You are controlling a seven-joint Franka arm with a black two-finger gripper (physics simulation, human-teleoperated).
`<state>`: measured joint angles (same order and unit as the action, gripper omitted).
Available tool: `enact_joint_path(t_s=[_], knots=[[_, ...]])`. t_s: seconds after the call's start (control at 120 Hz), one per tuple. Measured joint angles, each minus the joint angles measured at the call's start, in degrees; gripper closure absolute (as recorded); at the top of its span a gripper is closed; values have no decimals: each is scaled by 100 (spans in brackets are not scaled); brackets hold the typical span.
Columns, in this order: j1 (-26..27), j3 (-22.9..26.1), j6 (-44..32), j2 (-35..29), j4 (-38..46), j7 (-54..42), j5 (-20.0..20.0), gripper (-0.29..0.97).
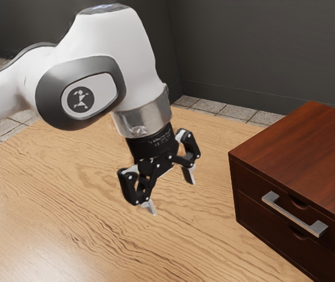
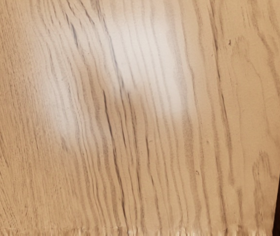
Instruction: Pull the drawer handle with one arm to open the drawer
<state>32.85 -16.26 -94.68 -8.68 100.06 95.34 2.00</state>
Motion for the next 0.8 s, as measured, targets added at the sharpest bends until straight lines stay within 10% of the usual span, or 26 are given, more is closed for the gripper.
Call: enact_joint_path(t_s=[0.8], knots=[[1064,191,-1659,957,-234,307,208,0]])
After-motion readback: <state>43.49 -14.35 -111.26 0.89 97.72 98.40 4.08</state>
